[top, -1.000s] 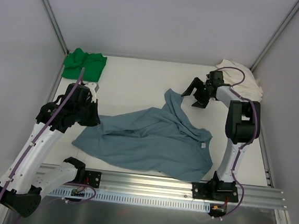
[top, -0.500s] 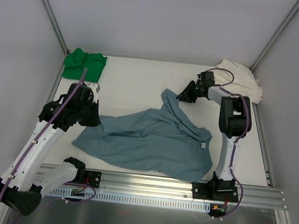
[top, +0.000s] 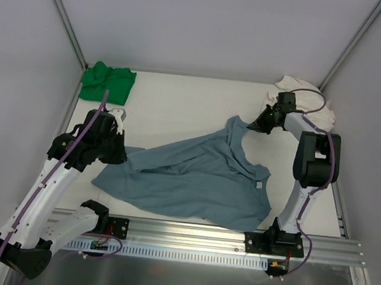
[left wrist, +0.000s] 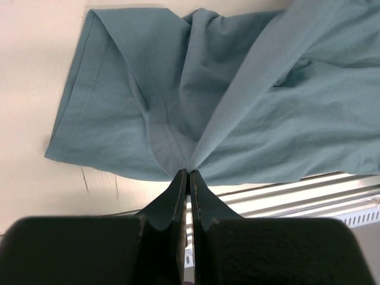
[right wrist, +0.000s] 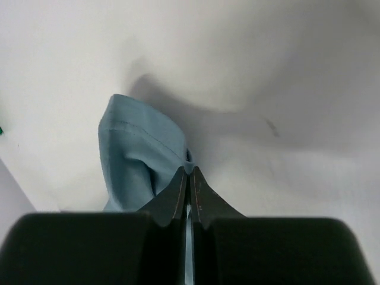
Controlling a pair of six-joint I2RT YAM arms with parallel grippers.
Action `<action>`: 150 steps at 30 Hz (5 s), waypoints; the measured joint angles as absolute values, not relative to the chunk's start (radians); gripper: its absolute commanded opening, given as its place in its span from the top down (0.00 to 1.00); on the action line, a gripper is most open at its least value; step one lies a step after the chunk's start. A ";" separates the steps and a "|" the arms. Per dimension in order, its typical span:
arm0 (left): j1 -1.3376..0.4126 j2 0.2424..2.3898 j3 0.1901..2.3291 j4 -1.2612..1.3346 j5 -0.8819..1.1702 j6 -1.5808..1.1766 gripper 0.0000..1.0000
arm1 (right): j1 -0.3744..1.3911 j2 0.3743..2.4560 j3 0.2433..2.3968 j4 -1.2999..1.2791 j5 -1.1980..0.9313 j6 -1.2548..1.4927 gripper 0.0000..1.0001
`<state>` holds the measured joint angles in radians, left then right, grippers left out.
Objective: Fold and stack the t-shirts
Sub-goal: Flatten out the tshirt
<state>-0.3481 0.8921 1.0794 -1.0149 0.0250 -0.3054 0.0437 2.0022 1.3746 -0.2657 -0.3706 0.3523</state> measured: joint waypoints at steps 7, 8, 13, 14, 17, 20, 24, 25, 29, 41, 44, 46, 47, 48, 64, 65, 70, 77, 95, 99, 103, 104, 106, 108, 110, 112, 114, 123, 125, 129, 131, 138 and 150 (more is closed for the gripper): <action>-0.348 0.873 1.072 -0.996 0.028 -0.305 1.00 | -0.100 1.906 1.573 -0.421 -0.302 0.274 0.98; -0.348 0.871 1.068 -0.989 0.033 -0.305 1.00 | -0.112 1.906 1.603 -0.432 -0.303 0.271 0.85; -0.354 0.868 1.055 -0.990 0.039 -0.299 1.00 | -0.165 1.946 1.740 -0.471 -0.302 0.264 0.22; -0.354 0.867 1.050 -0.990 0.039 -0.298 1.00 | -0.174 1.958 1.757 -0.470 -0.300 0.262 0.20; -0.354 0.865 1.034 -0.990 0.039 -0.297 1.00 | -0.189 1.965 1.757 -0.488 -0.300 0.257 0.18; -0.354 0.865 1.016 -0.989 0.039 -0.297 1.00 | -0.188 1.964 1.745 -0.490 -0.305 0.257 0.18; -0.354 0.876 1.010 -0.982 0.044 -0.297 1.00 | -0.179 1.943 1.667 -0.478 -0.323 0.257 0.19; -0.354 0.878 1.010 -0.980 0.045 -0.297 1.00 | -0.175 1.937 1.644 -0.478 -0.328 0.257 0.19; -0.354 0.879 1.009 -0.976 0.065 -0.300 1.00 | -0.114 1.938 1.605 -0.482 -0.359 0.253 0.19; -0.354 0.856 1.009 -0.970 0.197 -0.309 1.00 | 0.137 2.168 1.814 -0.479 -0.527 0.228 0.20; -0.354 0.855 1.009 -0.970 0.212 -0.314 1.00 | 0.117 2.238 1.829 -0.476 -0.541 0.229 0.21; -0.354 0.855 1.009 -0.970 0.221 -0.316 1.00 | 0.105 2.274 1.829 -0.476 -0.543 0.230 0.21; -0.354 0.855 1.009 -0.970 0.225 -0.317 1.00 | 0.099 2.290 1.829 -0.476 -0.544 0.231 0.21; -0.354 0.855 1.009 -0.970 0.227 -0.318 1.00 | 0.093 2.303 1.829 -0.476 -0.545 0.231 0.21; -0.354 0.865 1.009 -0.962 0.228 -0.323 1.00 | 0.083 2.312 1.747 -0.363 -0.622 0.272 0.48; -0.354 0.866 1.009 -0.962 0.228 -0.323 1.00 | 0.083 2.308 1.738 -0.356 -0.625 0.273 0.48; -0.354 0.870 1.008 -0.960 0.228 -0.323 1.00 | 0.083 2.293 1.695 -0.337 -0.630 0.276 0.70; -0.354 0.870 1.001 -0.955 0.228 -0.323 1.00 | 0.083 2.292 1.665 -0.350 -0.629 0.278 1.00; -0.354 0.867 0.993 -0.955 0.228 -0.323 1.00 | -0.029 2.171 1.588 -0.362 -0.506 0.268 0.99; -0.354 0.867 0.986 -0.950 0.228 -0.323 1.00 | -0.126 2.079 1.570 -0.361 -0.464 0.268 1.00; -0.354 0.867 0.983 -0.947 0.228 -0.323 1.00 | -0.178 2.004 1.563 -0.355 -0.435 0.267 0.93; -0.354 0.865 0.982 -0.947 0.228 -0.323 1.00 | -0.180 1.997 1.564 -0.356 -0.438 0.267 0.75; -0.354 0.861 0.979 -0.947 0.228 -0.323 1.00 | -0.178 1.995 1.573 -0.357 -0.457 0.268 0.57; -0.354 0.859 0.976 -0.947 0.228 -0.323 1.00 | -0.169 2.009 1.584 -0.363 -0.482 0.267 0.42; -0.354 0.859 0.974 -0.947 0.228 -0.323 1.00 | -0.156 2.031 1.593 -0.364 -0.505 0.262 0.39; -0.354 0.859 0.973 -0.947 0.228 -0.323 1.00 | -0.141 2.056 1.599 -0.369 -0.527 0.260 0.38; -0.354 0.859 0.972 -0.947 0.228 -0.323 1.00 | -0.128 2.081 1.604 -0.379 -0.542 0.260 0.38; -0.354 0.860 0.971 -0.945 0.228 -0.323 1.00 | -0.068 2.181 1.620 -0.402 -0.588 0.260 0.40; -0.354 0.862 0.971 -0.942 0.228 -0.323 1.00 | -0.050 2.197 1.624 -0.402 -0.591 0.261 0.40; -0.354 0.862 0.969 -0.938 0.228 -0.323 1.00 | -0.016 2.222 1.634 -0.406 -0.604 0.263 0.41; -0.354 0.863 0.966 -0.936 0.228 -0.323 1.00 | -0.004 2.225 1.639 -0.406 -0.611 0.263 0.41; -0.354 0.864 0.966 -0.923 0.228 -0.323 1.00 | 0.006 2.240 1.646 -0.397 -0.634 0.277 0.44; -0.354 0.864 0.966 -0.921 0.228 -0.323 1.00 | 0.032 2.253 1.646 -0.379 -0.657 0.307 0.49</action>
<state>-0.3538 0.8639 0.9657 -0.9211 0.2276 -0.3229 0.0322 2.2532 1.6459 -0.3790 -0.6571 0.3065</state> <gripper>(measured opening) 0.011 0.520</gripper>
